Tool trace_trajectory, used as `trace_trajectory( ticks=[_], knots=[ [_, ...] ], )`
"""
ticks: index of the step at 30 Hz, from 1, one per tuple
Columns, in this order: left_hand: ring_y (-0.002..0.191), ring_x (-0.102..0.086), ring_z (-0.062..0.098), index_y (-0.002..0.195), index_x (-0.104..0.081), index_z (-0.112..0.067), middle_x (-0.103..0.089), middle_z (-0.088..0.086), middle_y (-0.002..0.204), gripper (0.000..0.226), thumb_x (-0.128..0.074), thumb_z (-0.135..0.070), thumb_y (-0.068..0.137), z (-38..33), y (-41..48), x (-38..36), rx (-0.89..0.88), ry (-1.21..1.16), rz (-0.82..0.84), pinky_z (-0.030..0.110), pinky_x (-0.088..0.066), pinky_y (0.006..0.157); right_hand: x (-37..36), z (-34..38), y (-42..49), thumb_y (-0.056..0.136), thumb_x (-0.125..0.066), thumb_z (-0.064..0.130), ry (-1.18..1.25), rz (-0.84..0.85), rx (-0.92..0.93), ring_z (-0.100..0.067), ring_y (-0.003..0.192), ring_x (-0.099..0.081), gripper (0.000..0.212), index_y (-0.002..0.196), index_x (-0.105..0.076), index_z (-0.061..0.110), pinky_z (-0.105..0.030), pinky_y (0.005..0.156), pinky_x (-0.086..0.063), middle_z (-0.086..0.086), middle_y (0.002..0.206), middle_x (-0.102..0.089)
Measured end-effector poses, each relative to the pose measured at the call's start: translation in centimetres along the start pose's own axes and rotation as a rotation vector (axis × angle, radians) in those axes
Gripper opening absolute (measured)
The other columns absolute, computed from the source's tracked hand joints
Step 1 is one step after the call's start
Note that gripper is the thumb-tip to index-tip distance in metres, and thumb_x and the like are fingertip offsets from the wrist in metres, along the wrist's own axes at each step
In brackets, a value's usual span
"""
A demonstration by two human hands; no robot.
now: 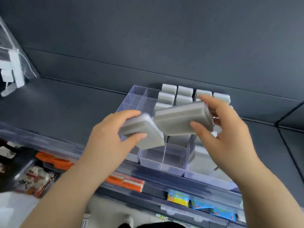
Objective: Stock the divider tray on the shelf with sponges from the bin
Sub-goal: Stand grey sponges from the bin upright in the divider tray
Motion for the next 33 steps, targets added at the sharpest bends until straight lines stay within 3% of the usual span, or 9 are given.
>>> trace_trajectory(
  ticks=[5,7,14,18,23,26,28,30,33],
  knots=[
    [0.100,-0.046,-0.008,0.113,-0.061,-0.030,-0.055,-0.026,0.106,0.043,-0.077,-0.027,0.072,1.7,3.0,-1.9,-0.150,-0.060,0.200,0.003,-0.033,0.085,-0.3,0.4,-1.5,0.081,-0.065,0.023,-0.118,-0.156,-0.160,-0.011,0.101,-0.056,0.051,0.119,-0.044,0.050,-0.030,0.087,-0.046,0.012,0.112,-0.058],
    [0.099,-0.046,-0.006,0.115,-0.060,-0.030,-0.053,-0.025,0.106,0.044,-0.075,-0.029,0.074,2.1,3.6,-2.8,-0.197,-0.061,0.263,0.002,-0.033,0.085,0.0,0.6,-2.4,0.080,-0.063,0.035,-0.122,-0.226,-0.191,-0.011,0.101,-0.057,0.049,0.120,-0.043,0.052,-0.032,0.087,-0.048,0.011,0.112,-0.058],
    [0.097,-0.043,-0.005,0.118,-0.060,-0.028,-0.052,-0.021,0.106,0.044,-0.074,-0.029,0.077,2.4,3.4,-5.5,-0.304,-0.049,0.407,-0.001,-0.030,0.081,0.1,1.3,-5.2,0.077,-0.055,0.040,-0.116,-0.355,-0.236,-0.006,0.105,-0.057,0.049,0.119,-0.039,0.060,-0.017,0.089,-0.045,0.010,0.118,-0.058],
    [0.099,-0.046,0.001,0.118,-0.060,-0.025,-0.052,-0.017,0.108,0.043,-0.073,-0.029,0.077,1.8,3.0,-6.7,-0.380,0.003,0.422,0.017,-0.037,0.086,0.0,1.4,-6.0,0.079,-0.055,0.031,-0.175,-0.351,-0.235,-0.011,0.102,-0.057,0.053,0.120,-0.038,0.059,-0.021,0.081,-0.048,0.012,0.113,-0.058],
    [0.097,-0.060,0.019,0.111,-0.066,-0.018,-0.062,-0.002,0.106,0.046,-0.082,-0.023,0.068,1.7,2.2,-8.6,-0.458,0.117,0.435,0.032,-0.050,0.076,0.9,1.7,-6.5,0.079,-0.055,0.039,-0.148,-0.408,-0.219,-0.004,0.106,-0.056,0.051,0.120,-0.035,0.063,-0.019,0.090,-0.045,0.014,0.117,-0.058],
    [0.110,-0.052,0.015,0.123,-0.058,-0.023,-0.056,-0.007,0.117,0.045,-0.072,-0.029,0.080,1.7,1.8,-9.3,-0.448,0.188,0.487,0.025,-0.042,0.085,1.0,1.9,-6.3,0.079,-0.058,0.029,-0.129,-0.399,-0.208,0.003,0.103,-0.056,0.055,0.114,-0.034,0.065,-0.008,0.081,-0.045,0.023,0.114,-0.057],
    [0.118,-0.042,0.009,0.132,-0.049,-0.028,-0.047,-0.012,0.127,0.046,-0.061,-0.033,0.088,2.1,1.7,-9.5,-0.418,0.168,0.519,0.021,-0.035,0.091,0.7,1.9,-6.0,0.083,-0.061,0.025,-0.138,-0.362,-0.205,0.000,0.102,-0.056,0.053,0.113,-0.036,0.061,-0.014,0.079,-0.047,0.023,0.112,-0.057],
    [0.114,-0.042,0.006,0.132,-0.049,-0.029,-0.045,-0.015,0.126,0.046,-0.061,-0.031,0.088,2.2,1.7,-9.5,-0.412,0.149,0.524,0.018,-0.035,0.090,0.5,1.8,-5.7,0.085,-0.062,0.018,-0.174,-0.322,-0.213,-0.007,0.102,-0.056,0.051,0.116,-0.040,0.052,-0.022,0.079,-0.046,0.018,0.112,-0.057],
    [0.093,-0.049,0.006,0.122,-0.059,-0.026,-0.048,-0.013,0.116,0.042,-0.070,-0.025,0.081,2.0,1.6,-9.0,-0.427,0.137,0.495,0.019,-0.038,0.077,-0.1,1.3,-5.0,0.085,-0.060,0.014,-0.222,-0.266,-0.212,0.008,0.099,-0.049,0.052,0.119,-0.039,0.047,-0.010,0.074,-0.037,0.032,0.112,-0.049]
  ],
)
Point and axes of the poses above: each hand's wrist, its own y-axis towards the middle knuckle, its own x-axis out of the back of the hand, z = x × y, the point moved 9 cm from there along y, towards the middle knuckle
